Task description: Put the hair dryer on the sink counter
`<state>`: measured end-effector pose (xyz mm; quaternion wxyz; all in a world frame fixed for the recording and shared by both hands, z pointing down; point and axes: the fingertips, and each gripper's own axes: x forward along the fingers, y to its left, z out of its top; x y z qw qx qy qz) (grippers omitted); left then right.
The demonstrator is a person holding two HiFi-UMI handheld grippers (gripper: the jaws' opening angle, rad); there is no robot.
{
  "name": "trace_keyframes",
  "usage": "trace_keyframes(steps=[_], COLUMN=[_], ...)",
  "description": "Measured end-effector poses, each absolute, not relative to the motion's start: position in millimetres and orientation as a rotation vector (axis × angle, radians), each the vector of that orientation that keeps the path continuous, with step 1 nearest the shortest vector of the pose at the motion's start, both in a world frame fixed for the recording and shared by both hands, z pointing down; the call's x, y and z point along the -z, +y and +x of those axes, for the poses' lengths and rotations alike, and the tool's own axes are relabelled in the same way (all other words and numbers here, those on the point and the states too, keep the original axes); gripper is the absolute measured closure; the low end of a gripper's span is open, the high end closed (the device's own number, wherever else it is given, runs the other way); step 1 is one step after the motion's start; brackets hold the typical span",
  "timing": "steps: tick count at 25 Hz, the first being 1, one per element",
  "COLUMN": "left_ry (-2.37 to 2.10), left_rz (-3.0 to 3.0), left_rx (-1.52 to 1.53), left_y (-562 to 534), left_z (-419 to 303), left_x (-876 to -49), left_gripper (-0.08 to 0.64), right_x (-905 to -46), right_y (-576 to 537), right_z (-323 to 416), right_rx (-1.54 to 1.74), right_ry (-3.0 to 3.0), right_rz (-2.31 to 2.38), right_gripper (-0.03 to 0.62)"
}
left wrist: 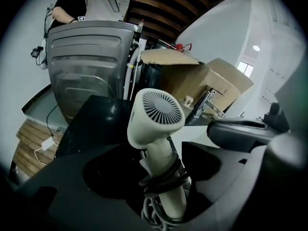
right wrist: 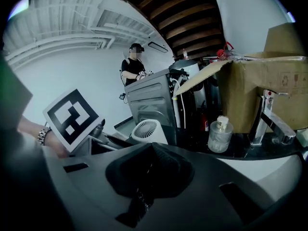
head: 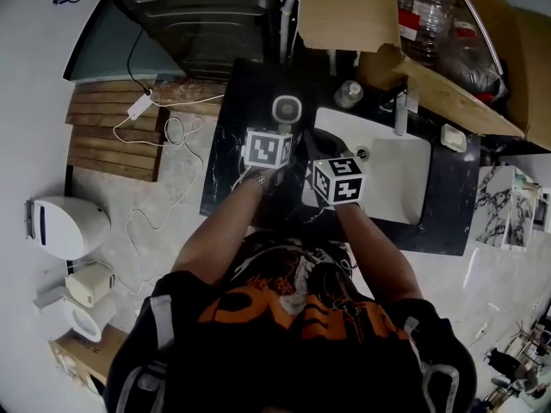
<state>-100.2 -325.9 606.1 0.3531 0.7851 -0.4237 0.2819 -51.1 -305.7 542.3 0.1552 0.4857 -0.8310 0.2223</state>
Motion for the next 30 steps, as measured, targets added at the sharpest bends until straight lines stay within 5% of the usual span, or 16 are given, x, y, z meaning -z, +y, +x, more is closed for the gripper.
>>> trace_keyframes(steps=[30], left_ry=[-1.119], left_rz=[2.051], left_rx=[-0.716], left_y=[-303], left_z=[-97], left_x=[-595], left_gripper=[0.196], right_x=[-592], right_y=[-289], right_z=[-49], right_rx=[-0.665], right_ry=[-2.310], right_rz=[1.220], right_gripper=[0.578])
